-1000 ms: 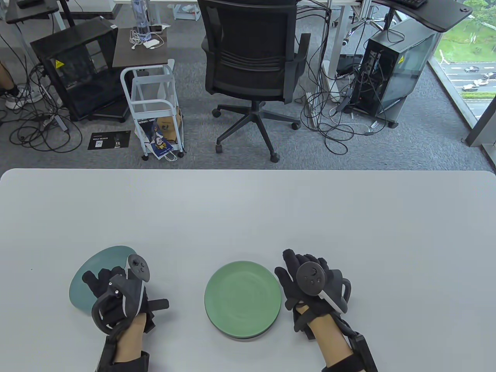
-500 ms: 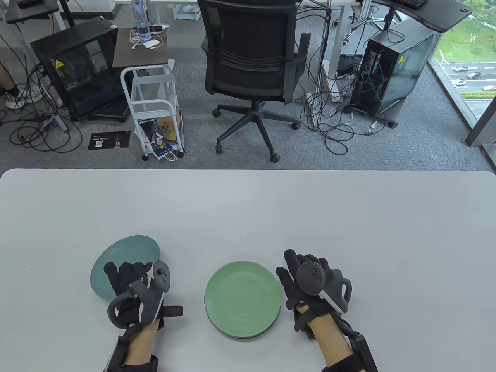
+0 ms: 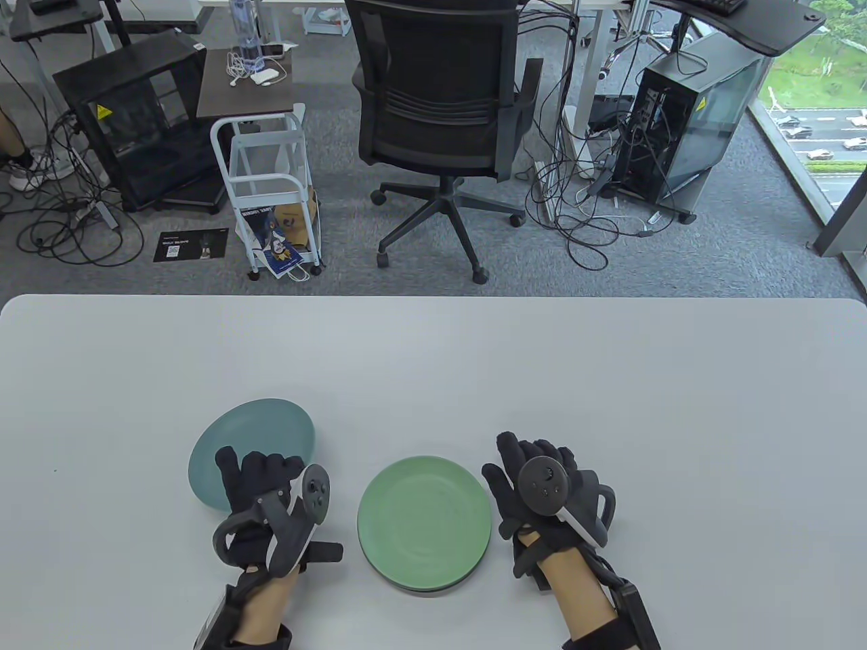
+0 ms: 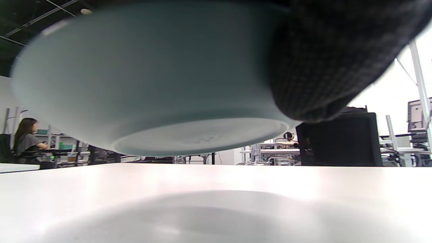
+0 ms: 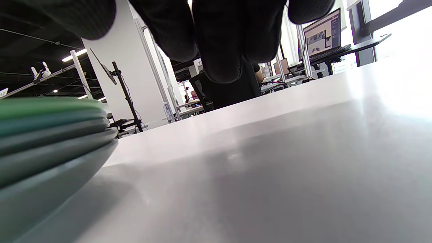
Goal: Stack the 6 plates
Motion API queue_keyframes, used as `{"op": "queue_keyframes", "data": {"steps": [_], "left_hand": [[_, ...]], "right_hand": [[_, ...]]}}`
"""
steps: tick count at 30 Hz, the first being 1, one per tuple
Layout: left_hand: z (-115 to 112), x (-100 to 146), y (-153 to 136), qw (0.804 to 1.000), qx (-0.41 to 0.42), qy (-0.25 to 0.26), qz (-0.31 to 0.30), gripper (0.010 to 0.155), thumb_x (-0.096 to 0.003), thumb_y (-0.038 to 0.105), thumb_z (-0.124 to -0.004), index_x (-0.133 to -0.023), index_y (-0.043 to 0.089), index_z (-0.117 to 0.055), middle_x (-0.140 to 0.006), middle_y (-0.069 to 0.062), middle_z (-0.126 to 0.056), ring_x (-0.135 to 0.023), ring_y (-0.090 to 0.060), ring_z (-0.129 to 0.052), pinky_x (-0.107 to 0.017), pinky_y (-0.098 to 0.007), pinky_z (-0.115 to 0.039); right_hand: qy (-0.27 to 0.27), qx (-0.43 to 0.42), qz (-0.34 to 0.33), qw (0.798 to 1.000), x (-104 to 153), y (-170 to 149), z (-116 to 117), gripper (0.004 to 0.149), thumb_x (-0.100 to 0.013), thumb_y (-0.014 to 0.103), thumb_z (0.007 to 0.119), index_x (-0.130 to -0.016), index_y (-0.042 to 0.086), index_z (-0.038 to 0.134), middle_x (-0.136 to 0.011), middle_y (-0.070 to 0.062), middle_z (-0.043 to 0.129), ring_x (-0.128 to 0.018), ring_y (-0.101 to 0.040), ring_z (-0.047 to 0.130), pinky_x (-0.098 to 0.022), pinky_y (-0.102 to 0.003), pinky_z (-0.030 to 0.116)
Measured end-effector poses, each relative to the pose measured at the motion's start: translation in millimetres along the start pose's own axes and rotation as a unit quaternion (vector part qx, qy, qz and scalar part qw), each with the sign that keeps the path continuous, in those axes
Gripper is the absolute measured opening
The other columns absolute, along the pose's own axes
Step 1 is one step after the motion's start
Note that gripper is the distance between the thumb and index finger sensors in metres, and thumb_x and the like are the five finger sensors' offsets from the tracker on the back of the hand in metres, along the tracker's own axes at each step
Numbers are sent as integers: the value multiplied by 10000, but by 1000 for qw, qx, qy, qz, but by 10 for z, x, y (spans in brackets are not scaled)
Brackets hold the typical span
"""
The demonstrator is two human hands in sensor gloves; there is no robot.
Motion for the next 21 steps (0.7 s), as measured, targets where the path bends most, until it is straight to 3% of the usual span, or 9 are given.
{"op": "queue_keyframes", "data": {"steps": [21], "left_hand": [[161,203,425,995,4,34,-92,357,-257,440,-1023,-598,349,-969,-540,121,-975,-764,-55,-877,-884,-462,-419]], "right_hand": [[-19,-33,-4,999,-39,120,-132,682,-538,642,535,-1072,218,543,-1031,-55,755,-1021,-348,571,-785,-586,382]]}}
Point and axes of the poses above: the tracker on the back of each hand, its own y axis roughly to the thumb side, its own x axis roughly from the fingertips to the wrist, z = x × y, the point moved 5 cm from there along -x, roughly from the wrist to the fingertips
